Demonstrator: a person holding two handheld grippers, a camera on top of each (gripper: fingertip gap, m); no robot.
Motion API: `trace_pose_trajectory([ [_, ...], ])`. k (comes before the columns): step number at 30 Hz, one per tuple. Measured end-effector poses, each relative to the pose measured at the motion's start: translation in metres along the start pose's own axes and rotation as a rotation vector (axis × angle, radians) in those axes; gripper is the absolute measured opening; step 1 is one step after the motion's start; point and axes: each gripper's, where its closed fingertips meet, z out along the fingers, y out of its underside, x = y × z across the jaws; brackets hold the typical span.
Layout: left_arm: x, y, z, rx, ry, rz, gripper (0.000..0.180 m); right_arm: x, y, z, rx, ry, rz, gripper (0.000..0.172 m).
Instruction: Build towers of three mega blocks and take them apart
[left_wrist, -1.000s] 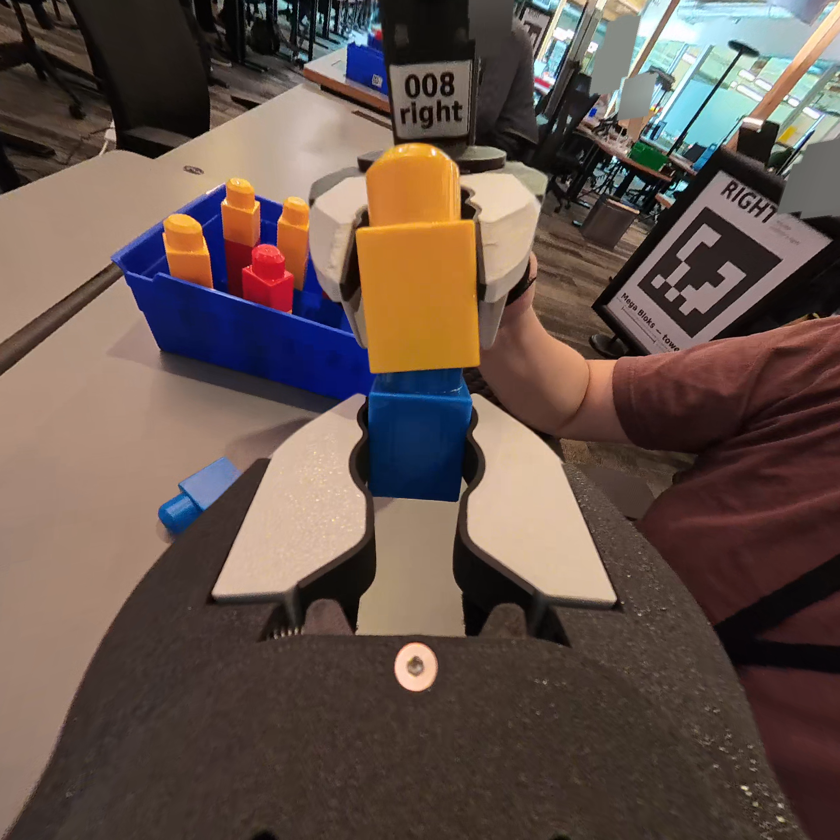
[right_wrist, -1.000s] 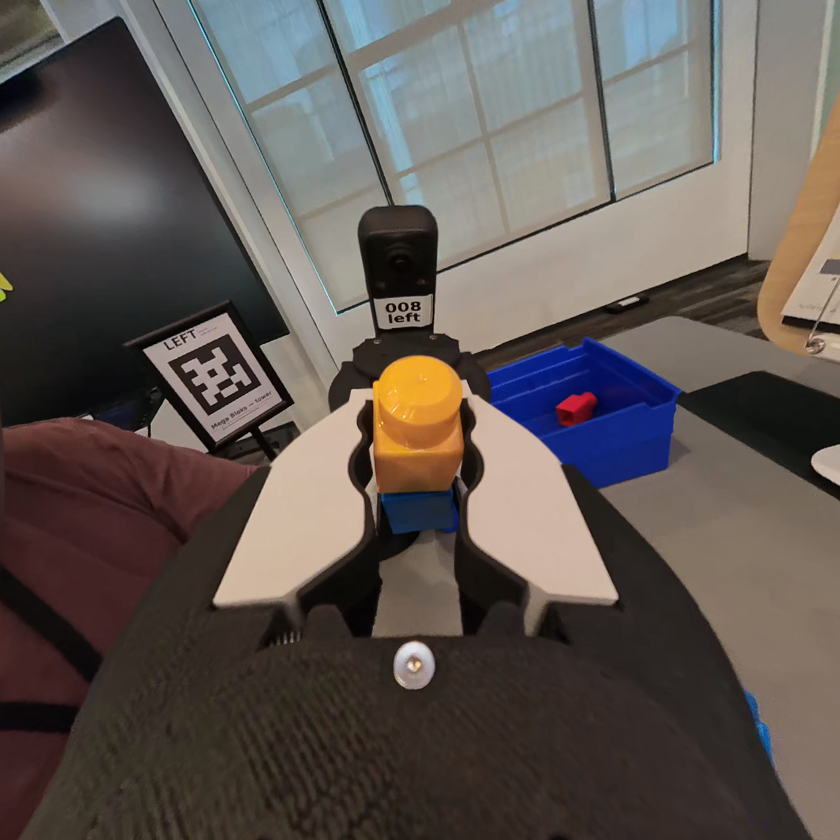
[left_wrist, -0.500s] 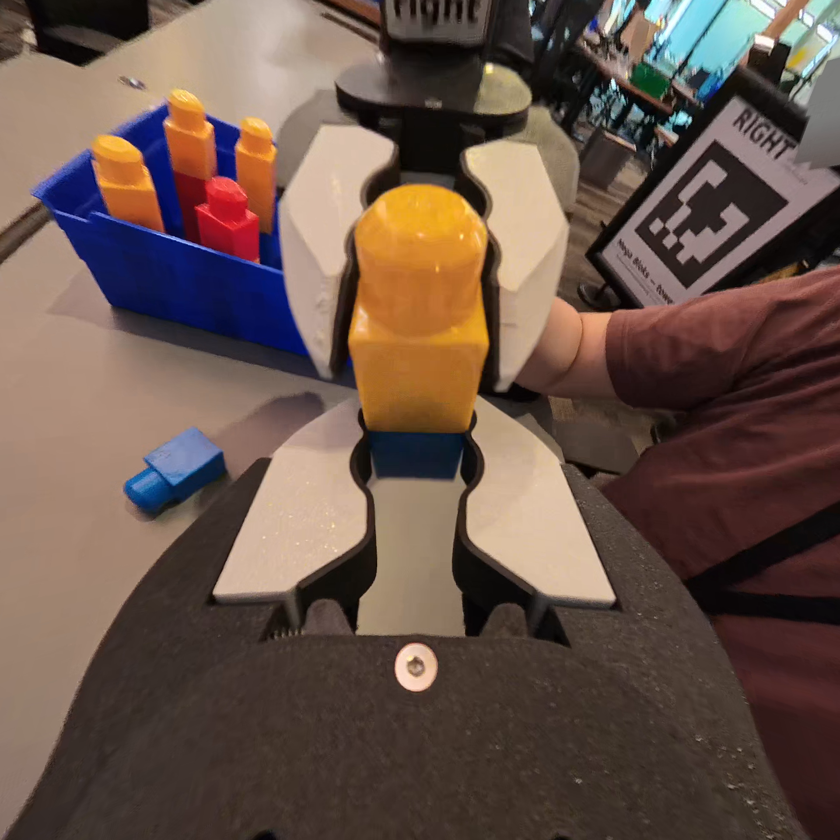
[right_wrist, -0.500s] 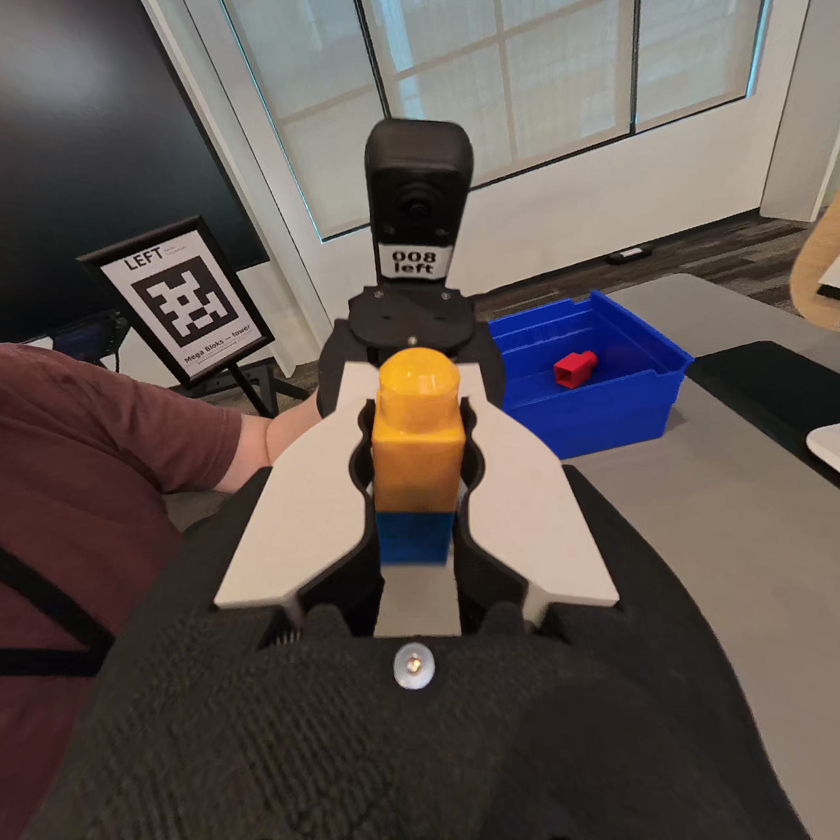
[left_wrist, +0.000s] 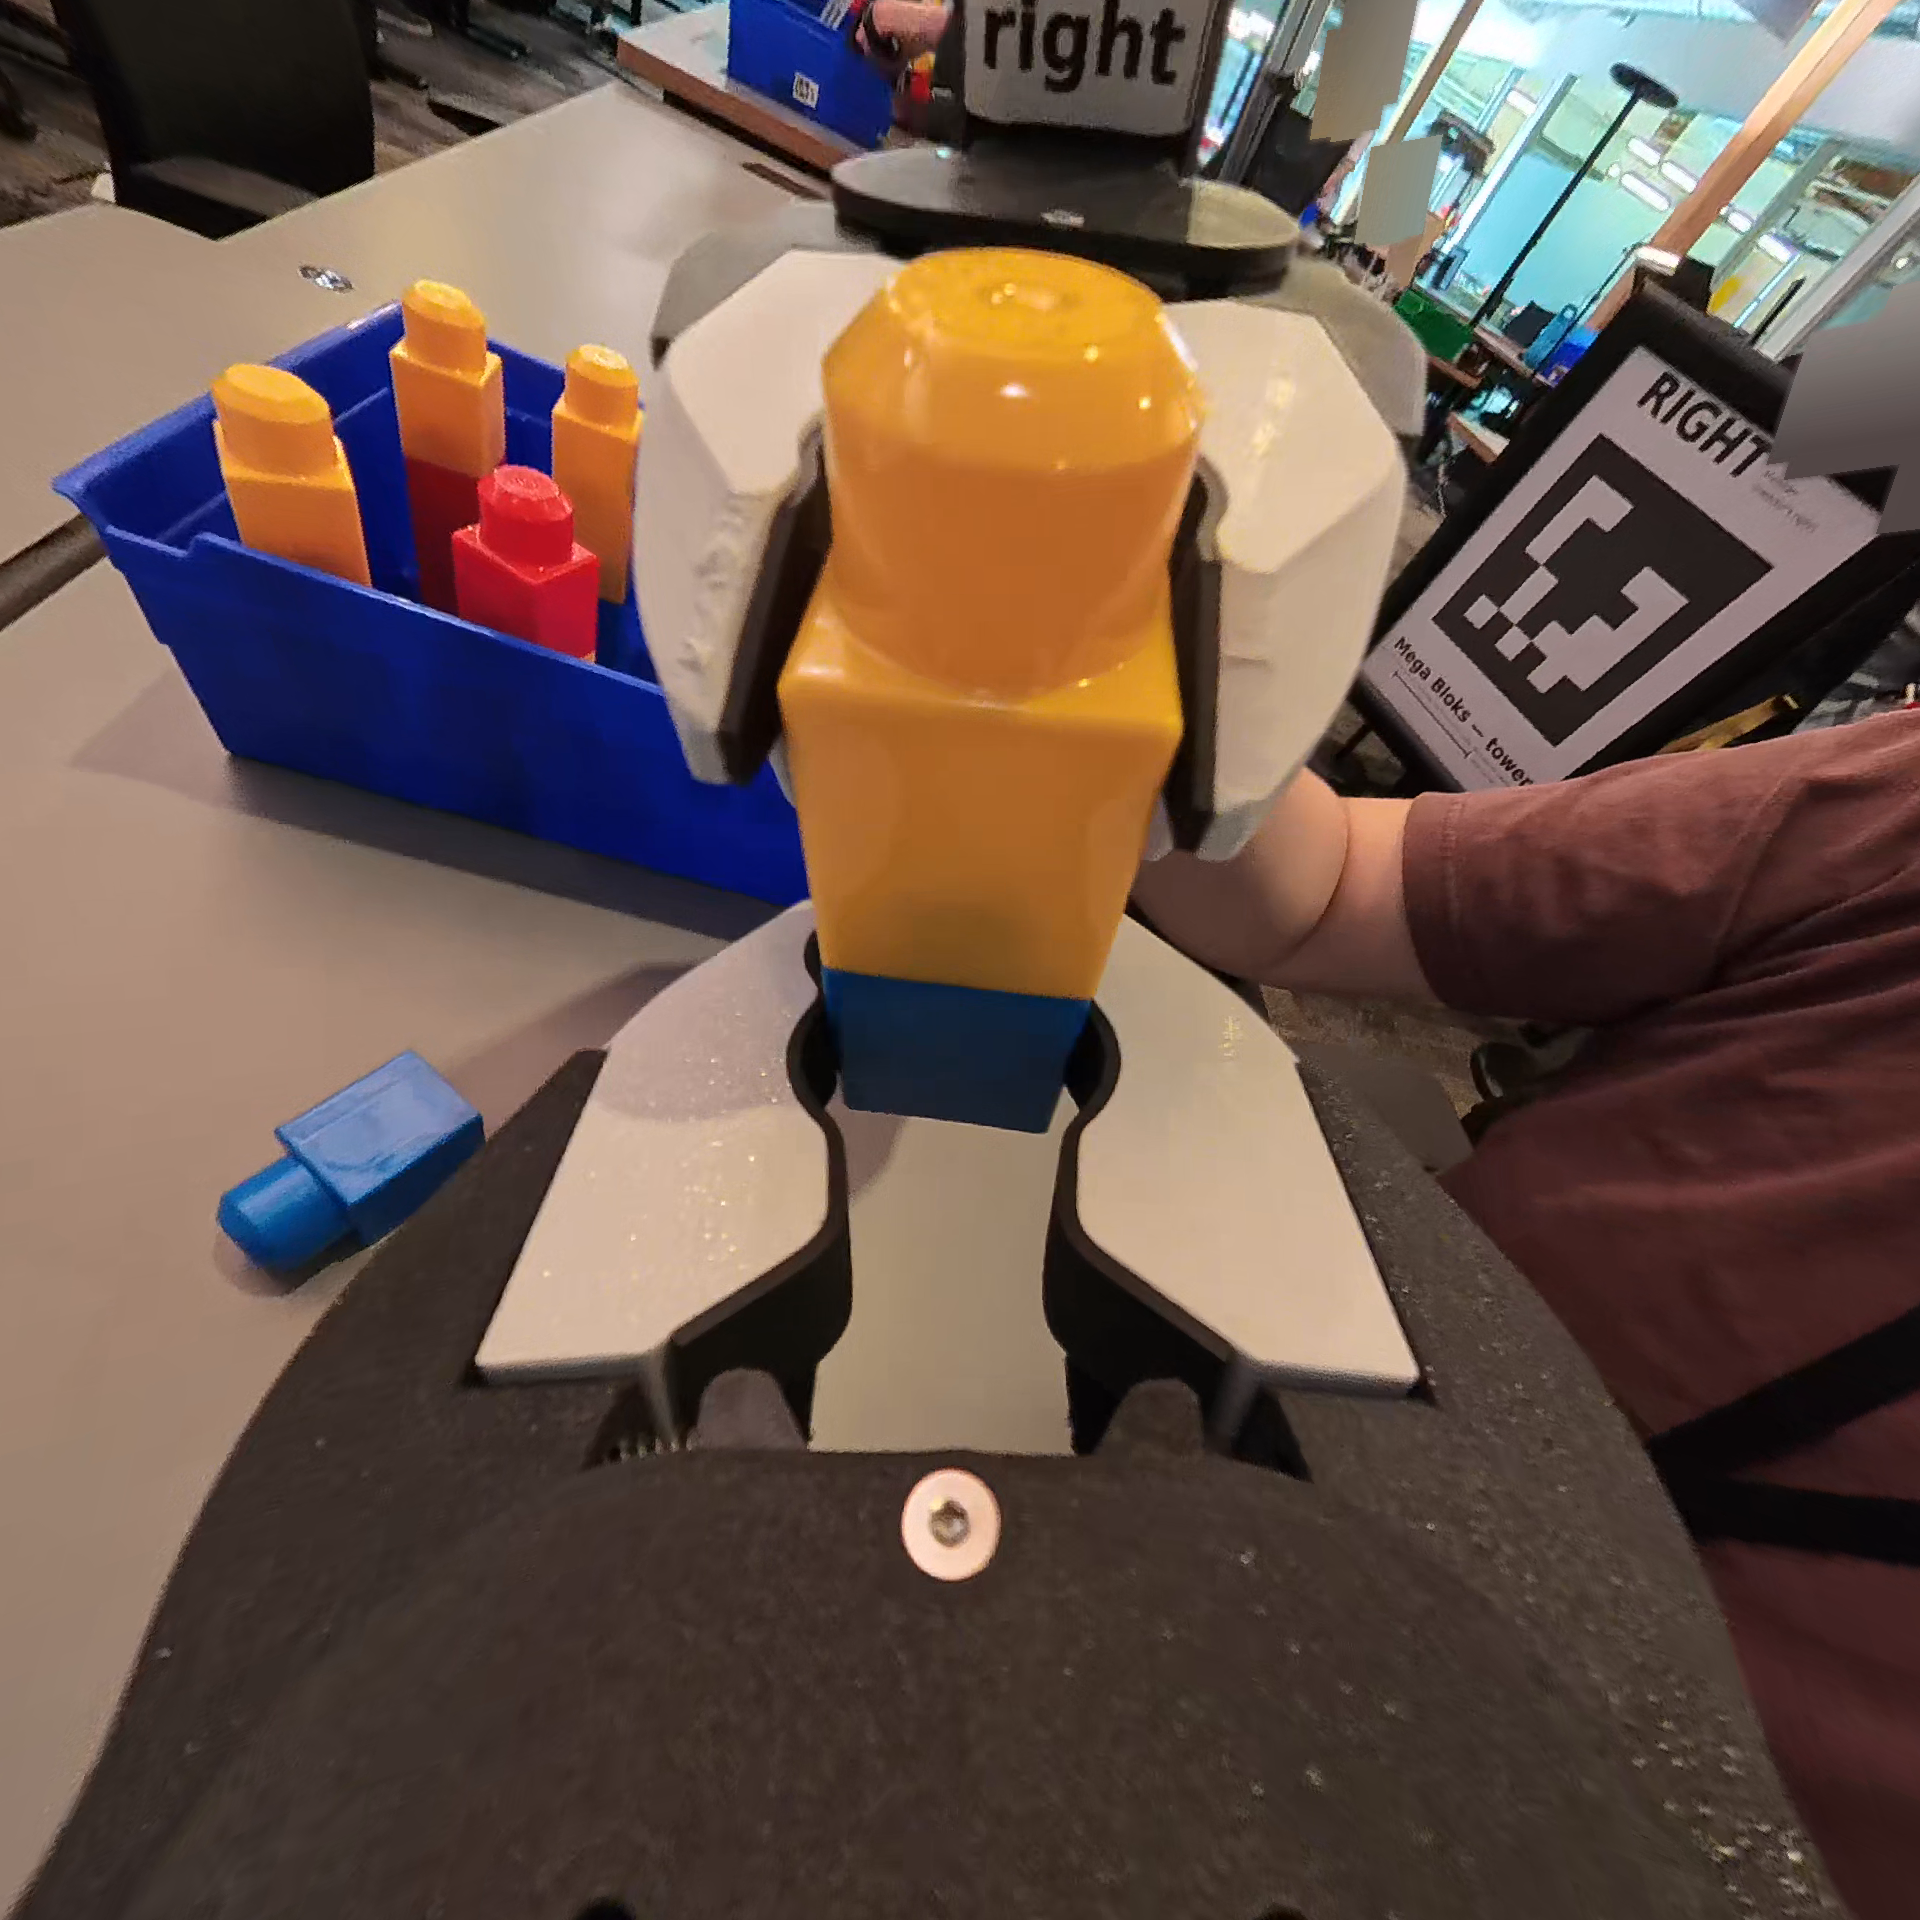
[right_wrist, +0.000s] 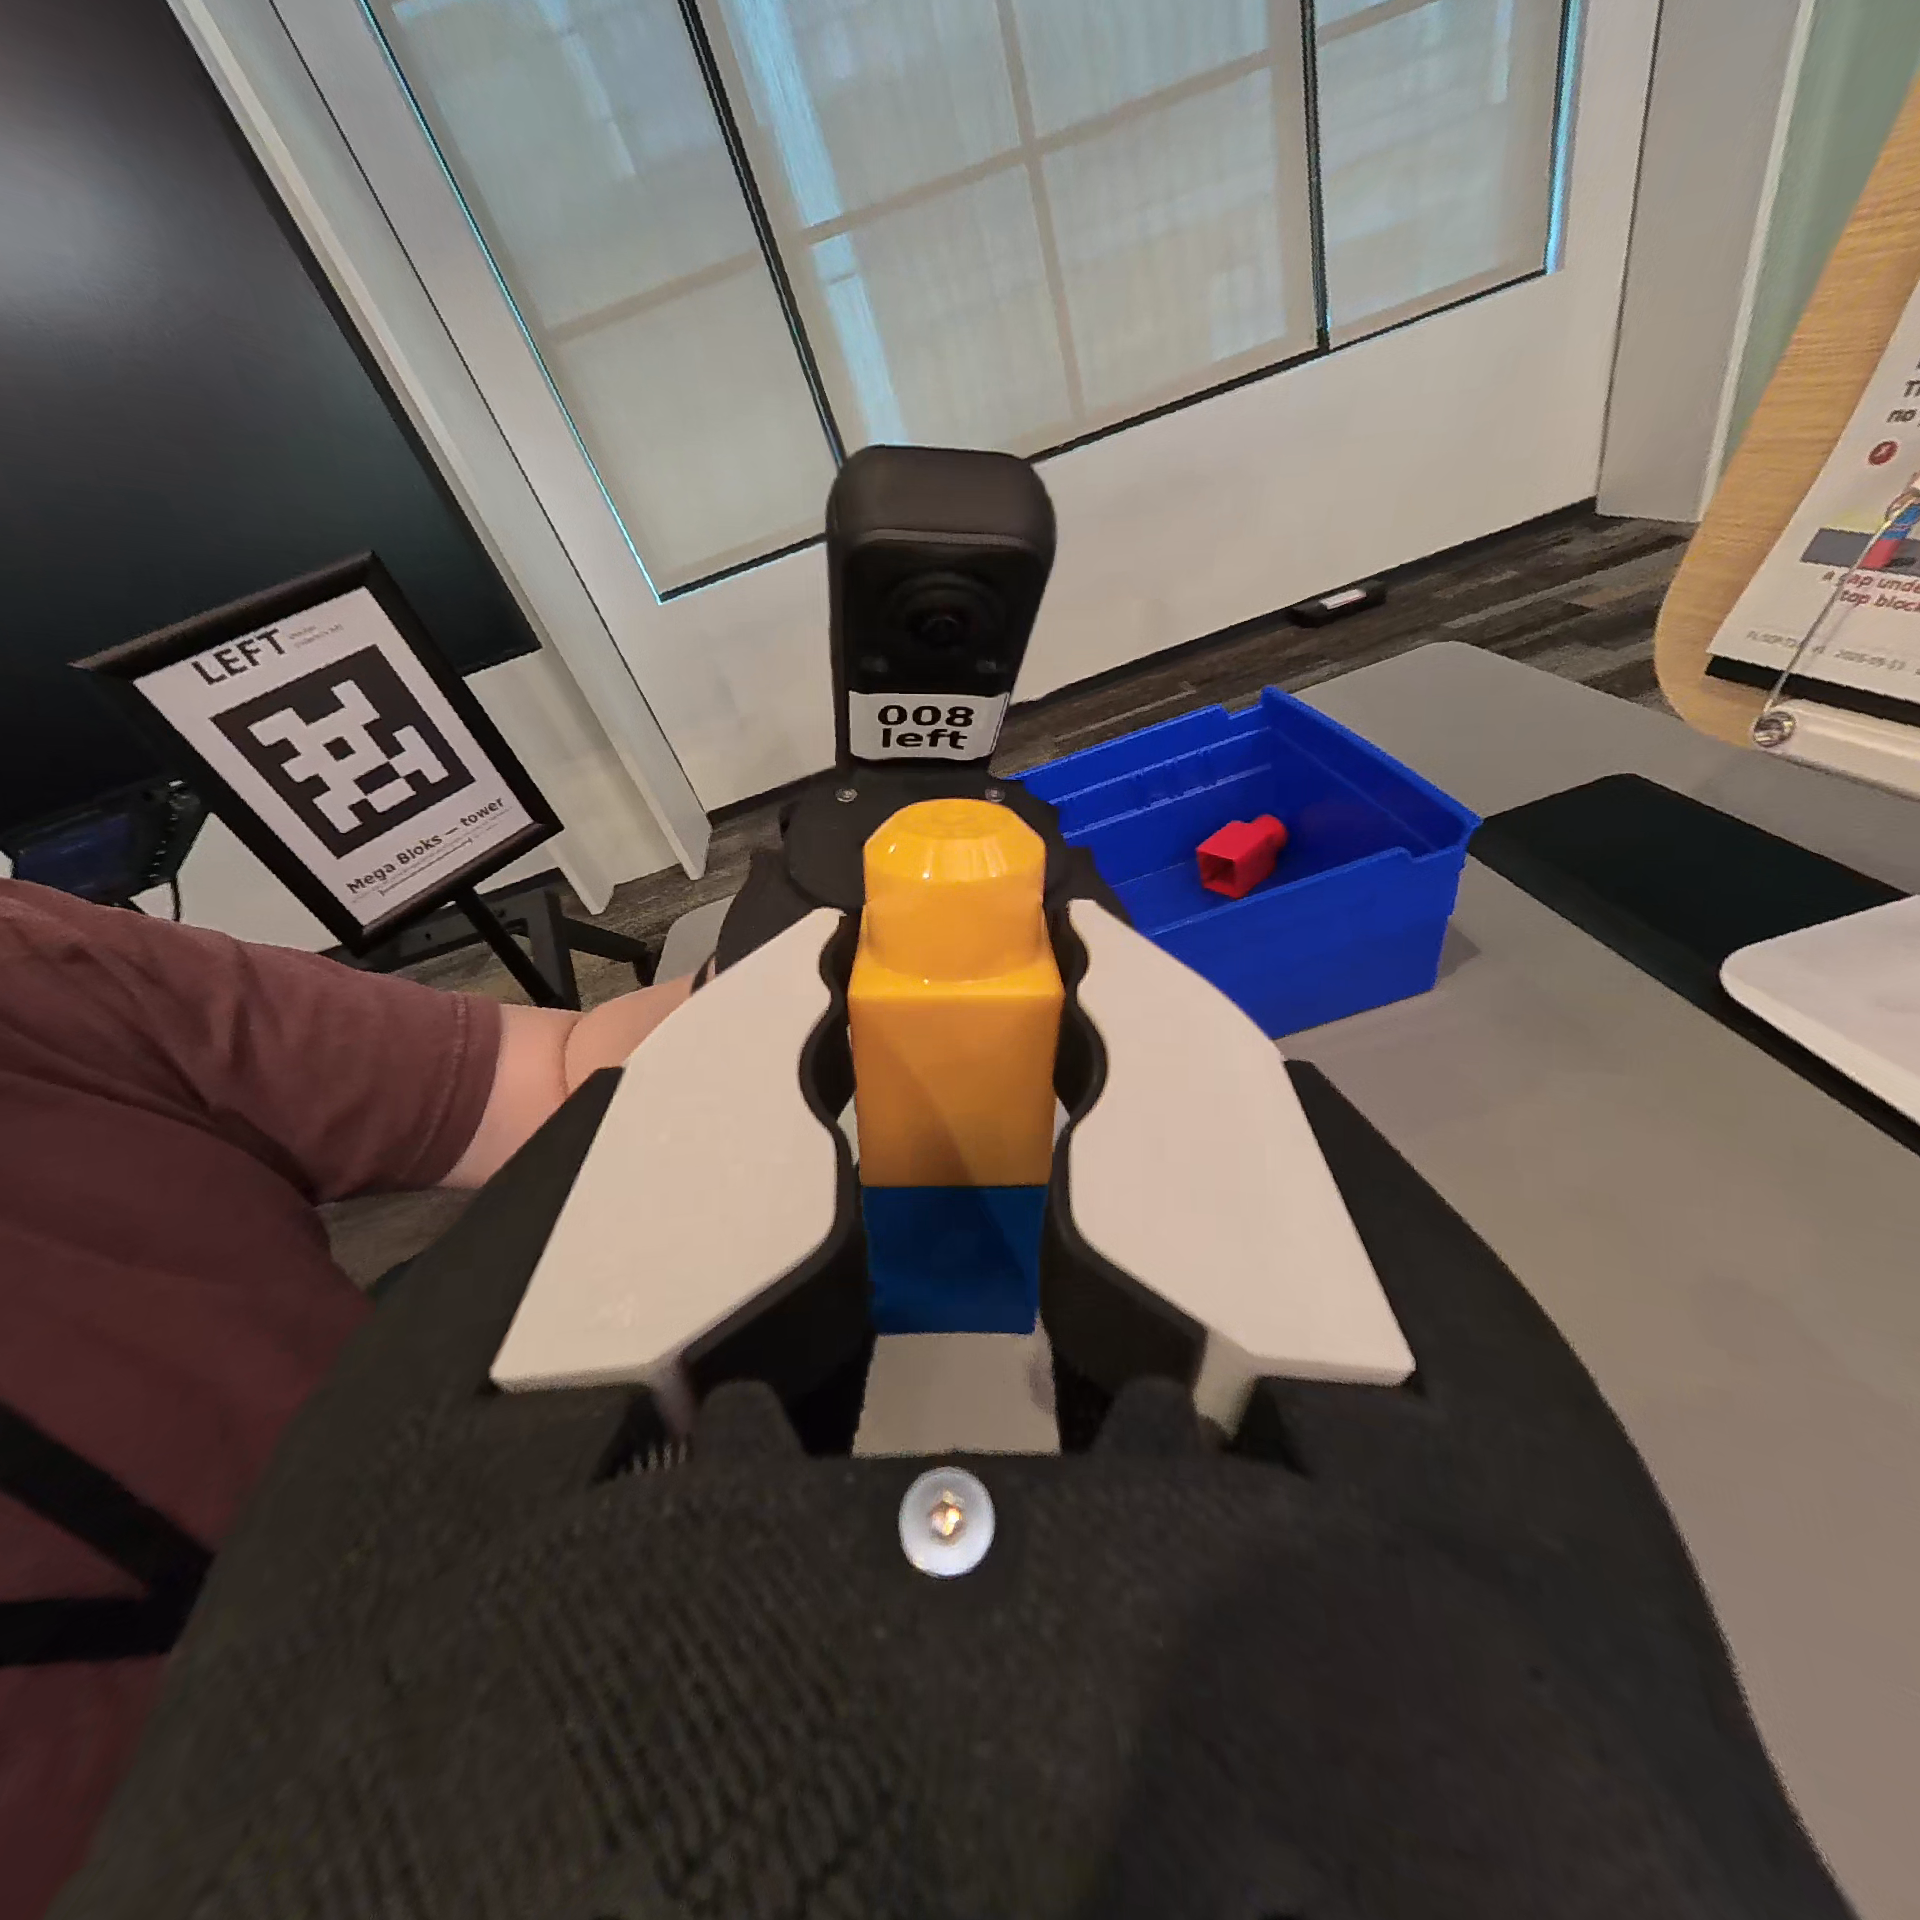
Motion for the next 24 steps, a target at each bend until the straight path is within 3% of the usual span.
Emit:
trace_pose_trajectory([
  [12, -0.011, 0.010, -0.008, -0.096, -0.052, -0.024, 0.041, 0.009, 0.004, 0.003, 0.029, -0.012, 0.004, 0.036],
  [16, -0.042, 0.017, -0.050, -0.228, -0.323, 0.118, 0.041, 0.024, -0.003, -0.017, 0.038, 0.024, -0.026, 0.048],
  [19, -0.066, 0.013, -0.095, -0.227, -0.513, 0.144, 0.041, 0.085, 0.052, -0.028, -0.253, 0.319, 0.078, 0.049],
  [22, -0.064, 0.010, -0.117, -0.194, -0.493, 0.082, 0.041, 0.126, 0.123, -0.025, -0.618, 0.563, 0.100, 0.060],
  [24, -0.067, 0.011, -0.129, -0.189, -0.519, 0.063, 0.041, 0.146, 0.154, -0.028, -0.808, 0.680, 0.060, 0.059],
])
